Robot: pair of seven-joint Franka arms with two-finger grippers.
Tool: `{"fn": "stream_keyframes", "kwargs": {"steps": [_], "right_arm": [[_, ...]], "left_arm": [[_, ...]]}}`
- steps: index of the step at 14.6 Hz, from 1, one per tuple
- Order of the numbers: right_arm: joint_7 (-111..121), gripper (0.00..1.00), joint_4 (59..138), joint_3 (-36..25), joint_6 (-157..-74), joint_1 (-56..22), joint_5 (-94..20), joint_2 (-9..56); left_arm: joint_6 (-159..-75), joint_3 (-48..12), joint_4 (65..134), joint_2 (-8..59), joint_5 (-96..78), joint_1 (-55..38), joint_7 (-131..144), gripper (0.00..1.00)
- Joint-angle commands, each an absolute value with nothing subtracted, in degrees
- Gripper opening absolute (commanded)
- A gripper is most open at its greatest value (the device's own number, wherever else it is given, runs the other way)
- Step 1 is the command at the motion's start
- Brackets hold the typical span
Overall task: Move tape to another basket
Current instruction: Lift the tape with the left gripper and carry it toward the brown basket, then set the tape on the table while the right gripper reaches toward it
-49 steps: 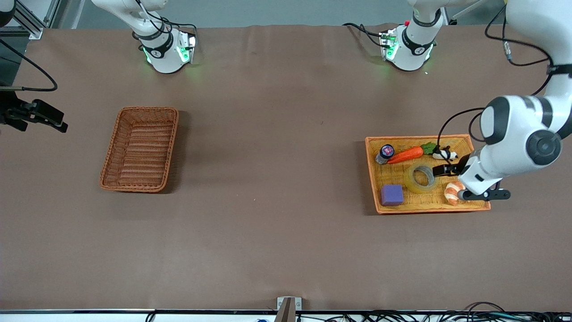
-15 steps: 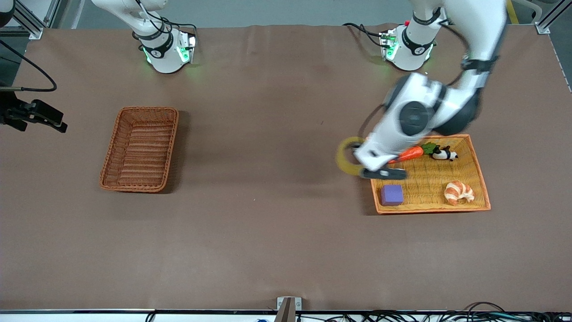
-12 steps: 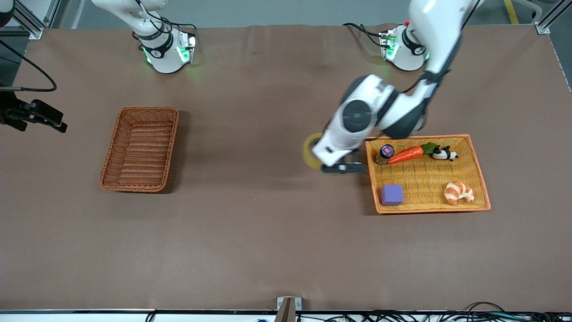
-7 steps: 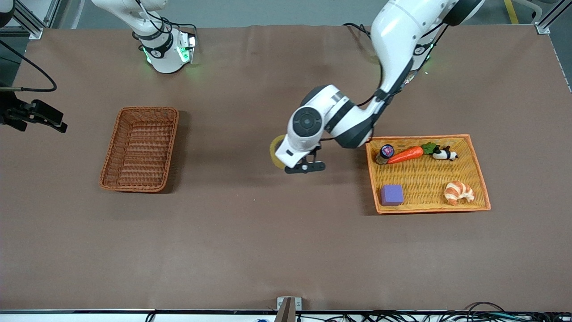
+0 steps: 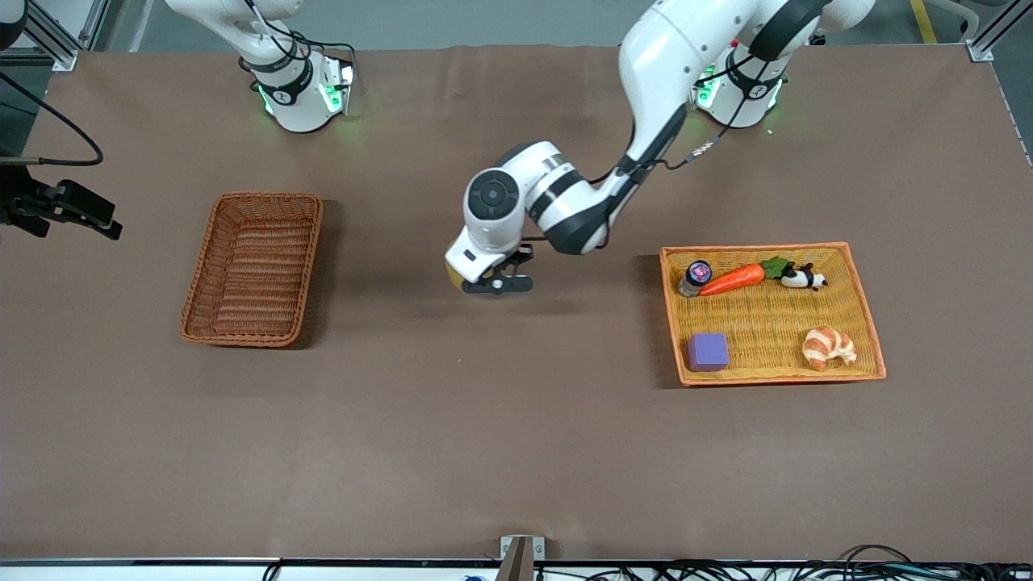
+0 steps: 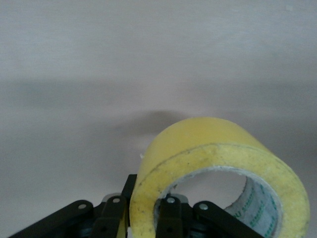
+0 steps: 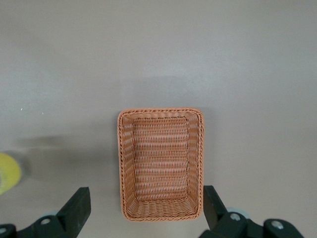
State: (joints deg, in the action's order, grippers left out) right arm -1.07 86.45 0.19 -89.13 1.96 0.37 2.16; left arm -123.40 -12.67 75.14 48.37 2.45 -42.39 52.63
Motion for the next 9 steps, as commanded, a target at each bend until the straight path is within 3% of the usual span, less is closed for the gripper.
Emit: {"fn": "stream_keyframes", "kwargs": {"steps": [1, 2, 3, 4, 6, 9], "right_arm": [[-0.4, 1.00, 86.3, 0.1, -88.9, 2.0, -0.8, 2.3], [-0.4, 1.00, 86.3, 0.1, -88.9, 2.0, -0.8, 2.3], [-0.4, 1.00, 86.3, 0.1, -88.9, 1.9, -0.8, 2.3], [-0.4, 1.00, 86.3, 0.1, -89.0, 1.9, -0.8, 2.4], [-0.4, 1.00, 86.3, 0.2, -89.5, 1.7, -0.8, 2.5], [-0.4, 1.00, 86.4, 0.6, -89.6, 0.2, -0.9, 3.8]], "left_arm": [[-133.0, -11.4, 71.7, 54.1, 3.2, -44.3, 49.8, 0.24], [-134.7, -11.4, 71.0, 55.0, 3.1, -44.3, 49.1, 0.44], [-135.0, -11.5, 71.1, 54.9, 3.0, -43.9, 48.6, 0.75], [-135.0, -11.6, 71.2, 54.5, 2.8, -43.7, 48.0, 0.96], [-134.6, -12.1, 71.4, 52.5, 1.8, -41.5, 47.9, 1.00], [-130.6, -17.8, 73.6, 46.7, -0.1, -32.6, 47.7, 1.00]]}}
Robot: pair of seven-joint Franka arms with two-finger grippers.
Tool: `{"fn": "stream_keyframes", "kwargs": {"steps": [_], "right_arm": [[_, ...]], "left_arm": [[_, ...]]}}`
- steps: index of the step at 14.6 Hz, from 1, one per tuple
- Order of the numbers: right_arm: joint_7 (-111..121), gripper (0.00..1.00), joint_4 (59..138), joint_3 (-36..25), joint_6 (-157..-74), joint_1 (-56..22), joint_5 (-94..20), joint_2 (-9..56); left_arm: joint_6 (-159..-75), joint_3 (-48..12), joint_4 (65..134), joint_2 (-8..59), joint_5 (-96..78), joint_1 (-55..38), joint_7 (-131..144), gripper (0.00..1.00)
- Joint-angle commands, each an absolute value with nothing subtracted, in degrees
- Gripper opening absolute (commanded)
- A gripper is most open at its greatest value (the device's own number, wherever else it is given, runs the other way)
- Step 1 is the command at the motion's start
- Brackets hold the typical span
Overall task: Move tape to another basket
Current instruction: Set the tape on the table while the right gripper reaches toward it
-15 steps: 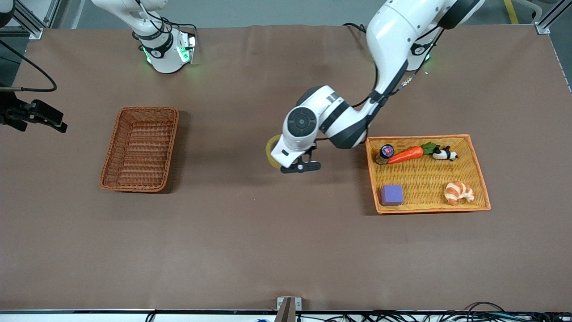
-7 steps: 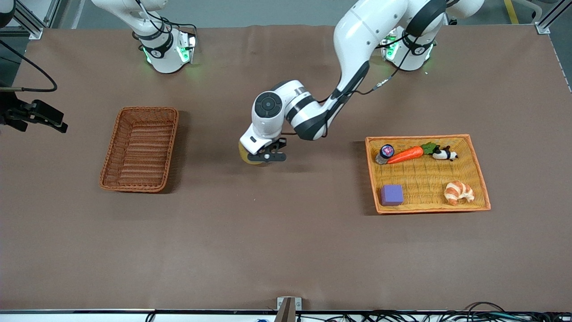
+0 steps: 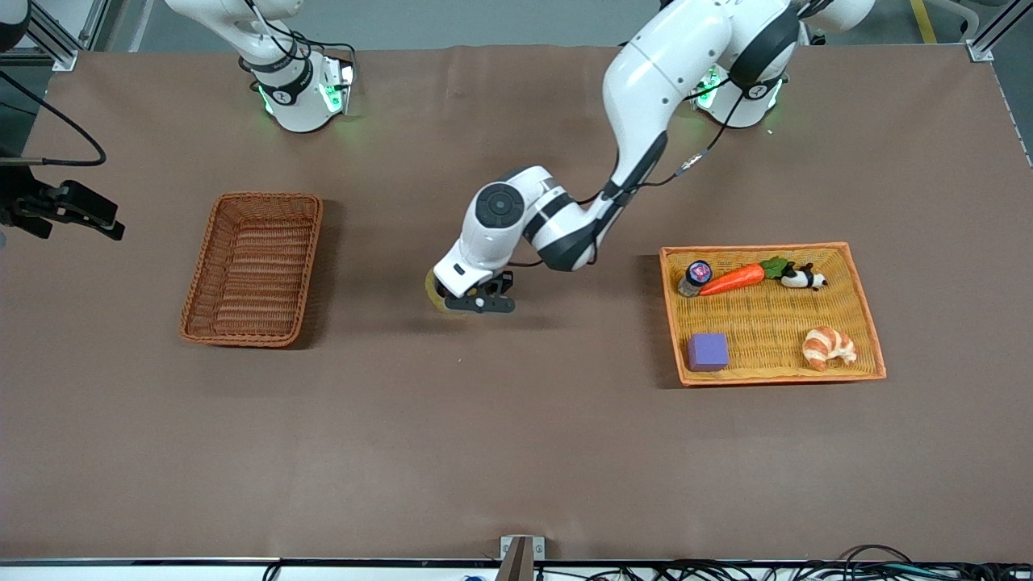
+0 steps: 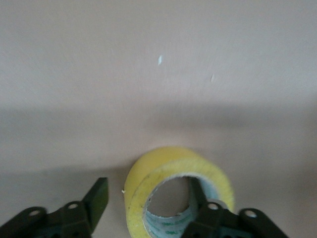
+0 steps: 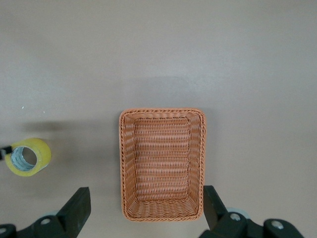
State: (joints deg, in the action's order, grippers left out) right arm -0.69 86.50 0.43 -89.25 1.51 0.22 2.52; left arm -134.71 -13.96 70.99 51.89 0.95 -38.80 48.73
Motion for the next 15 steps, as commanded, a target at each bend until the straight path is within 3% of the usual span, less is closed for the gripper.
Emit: {"fn": "stream_keyframes", "kwargs": {"steps": [1, 4, 7, 11, 15], "right_arm": [[-0.5, 1.00, 86.7, 1.1, -89.6, -1.6, -0.9, 4.7], [-1.6, 1.00, 88.1, 6.6, -93.4, -3.7, -0.9, 8.3], [-11.9, 1.00, 94.7, 13.7, -104.2, -4.4, -0.7, 10.2], [-22.1, 1.00, 104.3, 20.8, -119.2, -6.1, 0.1, 14.1], [-22.3, 1.00, 110.5, 21.1, -131.0, -10.5, 1.9, 19.8]], "left_arm": [[-127.4, -19.8, 73.7, 44.7, 0.0, -29.8, 47.6, 1.00], [-115.9, -20.9, 74.5, 37.5, 0.2, -23.7, 46.2, 1.00], [-103.3, -21.0, 75.0, 31.5, 0.5, -15.9, 35.9, 1.00], [-102.1, -20.8, 80.0, 24.2, 1.6, -7.5, 31.3, 1.00], [-101.6, -21.6, 85.7, 15.9, 1.8, 3.8, 16.7, 1.00]]}}
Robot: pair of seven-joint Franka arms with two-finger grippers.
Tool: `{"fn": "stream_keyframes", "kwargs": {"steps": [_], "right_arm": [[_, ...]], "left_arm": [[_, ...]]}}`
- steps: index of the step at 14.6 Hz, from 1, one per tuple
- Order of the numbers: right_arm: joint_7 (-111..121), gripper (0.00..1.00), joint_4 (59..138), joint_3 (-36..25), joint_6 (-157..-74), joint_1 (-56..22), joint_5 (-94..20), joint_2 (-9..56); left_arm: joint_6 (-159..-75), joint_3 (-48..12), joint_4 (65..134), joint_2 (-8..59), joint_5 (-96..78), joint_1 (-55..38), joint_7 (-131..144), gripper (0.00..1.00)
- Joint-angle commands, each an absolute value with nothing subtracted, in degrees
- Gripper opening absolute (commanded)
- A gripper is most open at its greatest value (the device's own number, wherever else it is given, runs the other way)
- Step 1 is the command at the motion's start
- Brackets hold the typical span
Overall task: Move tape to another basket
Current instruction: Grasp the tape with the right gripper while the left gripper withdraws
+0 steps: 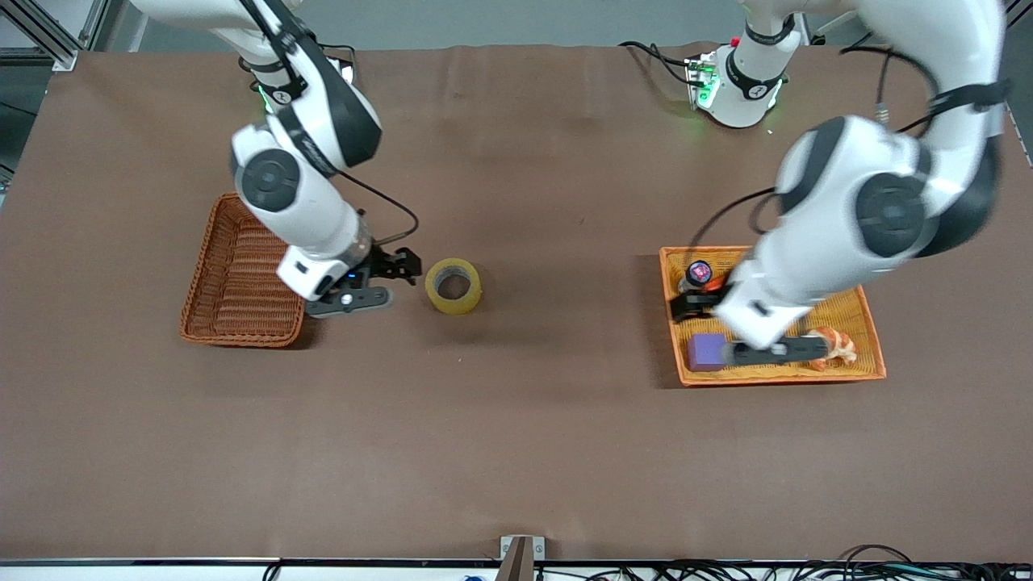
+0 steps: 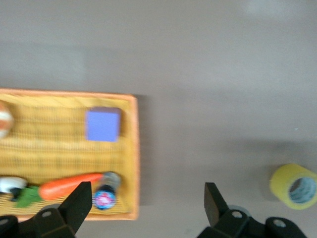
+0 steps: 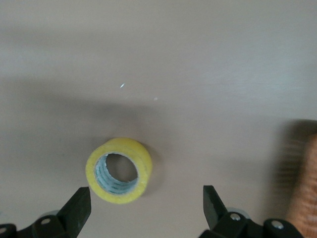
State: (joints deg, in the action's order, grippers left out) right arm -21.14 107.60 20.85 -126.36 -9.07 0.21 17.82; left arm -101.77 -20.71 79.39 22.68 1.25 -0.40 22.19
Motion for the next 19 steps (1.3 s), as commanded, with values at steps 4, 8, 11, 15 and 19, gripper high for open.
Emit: {"fn": "stream_keyframes", "kwargs": {"steps": [4, 8, 11, 15, 19], "right_arm": [[-22.9, 1.00, 113.8, 21.1, -138.0, -12.5, 4.7, 24.3], [-24.7, 1.00, 114.3, 21.1, -140.3, -14.1, 8.2, 27.7], [-28.7, 1.00, 114.4, 21.1, -142.0, -14.4, 12.8, 30.6], [-31.1, 0.90, 114.3, 21.1, -143.4, -14.2, 15.4, 32.4], [-31.8, 0.12, 114.2, 21.1, -142.5, -13.8, 16.0, 32.5]], "left_arm": [[-101.2, -19.5, 90.8, 8.4, 3.2, 5.9, 13.5, 1.00], [-100.9, -11.7, 97.2, -0.5, 2.9, 0.1, 11.2, 1.00], [-100.8, -9.0, 102.9, -6.1, 2.5, -2.2, 10.4, 1.00], [-96.9, -8.9, 103.9, -8.1, -1.7, -2.2, 10.5, 1.00], [-97.0, -8.8, 100.2, -4.4, -1.8, -2.1, 10.4, 1.00]]}}
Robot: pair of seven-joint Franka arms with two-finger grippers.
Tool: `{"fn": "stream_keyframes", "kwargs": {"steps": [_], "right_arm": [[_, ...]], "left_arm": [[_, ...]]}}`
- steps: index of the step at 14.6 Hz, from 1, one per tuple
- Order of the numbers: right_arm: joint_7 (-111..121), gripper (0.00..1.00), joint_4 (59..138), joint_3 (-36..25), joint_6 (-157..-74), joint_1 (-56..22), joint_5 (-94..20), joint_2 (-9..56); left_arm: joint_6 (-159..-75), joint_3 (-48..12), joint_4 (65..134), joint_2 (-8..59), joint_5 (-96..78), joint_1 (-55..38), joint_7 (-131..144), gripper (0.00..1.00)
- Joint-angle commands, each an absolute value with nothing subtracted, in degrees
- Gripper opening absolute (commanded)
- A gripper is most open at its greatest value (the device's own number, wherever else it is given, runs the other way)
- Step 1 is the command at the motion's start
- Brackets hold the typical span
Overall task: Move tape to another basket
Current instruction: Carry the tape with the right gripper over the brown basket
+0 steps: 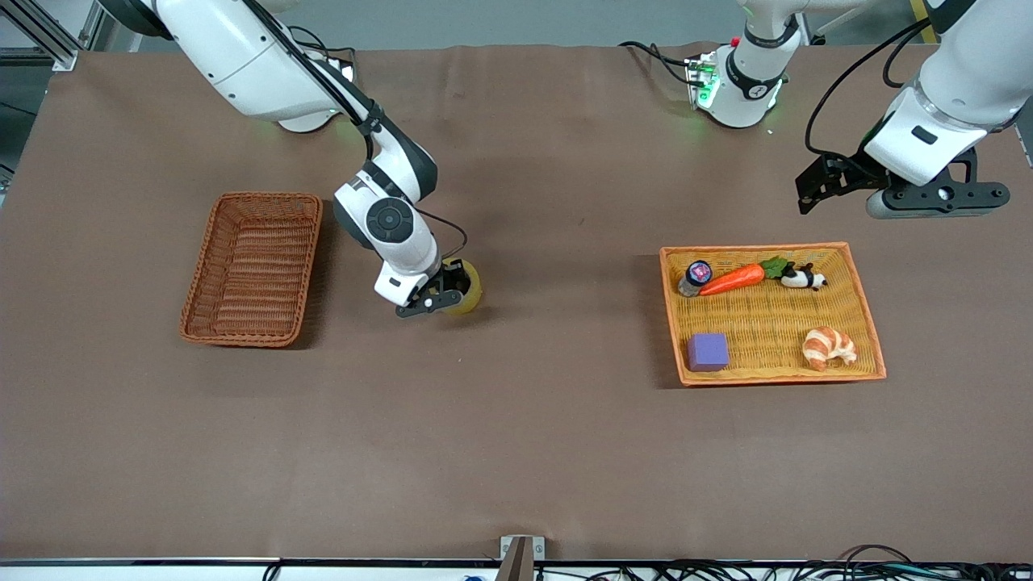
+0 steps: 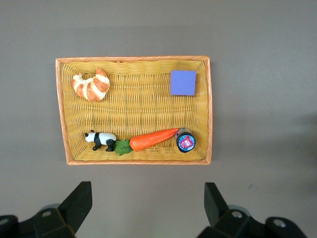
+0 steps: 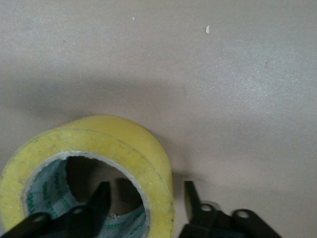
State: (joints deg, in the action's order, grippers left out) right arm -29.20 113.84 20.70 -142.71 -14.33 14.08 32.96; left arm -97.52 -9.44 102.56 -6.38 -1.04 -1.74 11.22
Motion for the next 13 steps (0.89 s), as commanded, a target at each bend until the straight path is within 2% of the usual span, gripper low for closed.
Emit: {"fn": "stream_keyframes", "kwargs": {"steps": [1, 4, 7, 9, 11, 13], "right_arm": [[-33.9, 0.02, 114.0, 21.1, -142.0, -14.1, 16.0, 32.5], [-36.9, 0.00, 113.6, 21.1, -140.3, -14.1, 16.1, 32.3], [-37.0, 0.00, 109.7, 21.4, -131.8, -12.3, 15.5, 28.5], [-36.6, 0.00, 108.6, 22.2, -124.7, -8.4, 13.5, 23.1], [-31.7, 0.00, 108.9, 21.5, -119.7, -5.1, 8.1, 16.5], [-23.5, 0.00, 109.7, 16.1, -114.5, -4.1, 6.0, 11.3]], "left_arm": [[-96.8, -8.8, 97.8, -2.2, -1.7, -2.2, 10.4, 1.00], [-96.9, -8.8, 96.7, -1.2, -1.2, -2.6, 10.9, 1.00], [-97.2, -7.7, 96.8, -1.3, -1.3, -3.4, 10.5, 1.00], [-97.2, -4.9, 97.6, -2.0, -1.4, -5.3, 10.5, 1.00], [-97.2, -4.8, 97.7, -1.9, -1.3, -5.2, 10.5, 1.00], [-97.3, -4.8, 97.7, -2.0, -1.2, -4.9, 10.5, 1.00]]}}
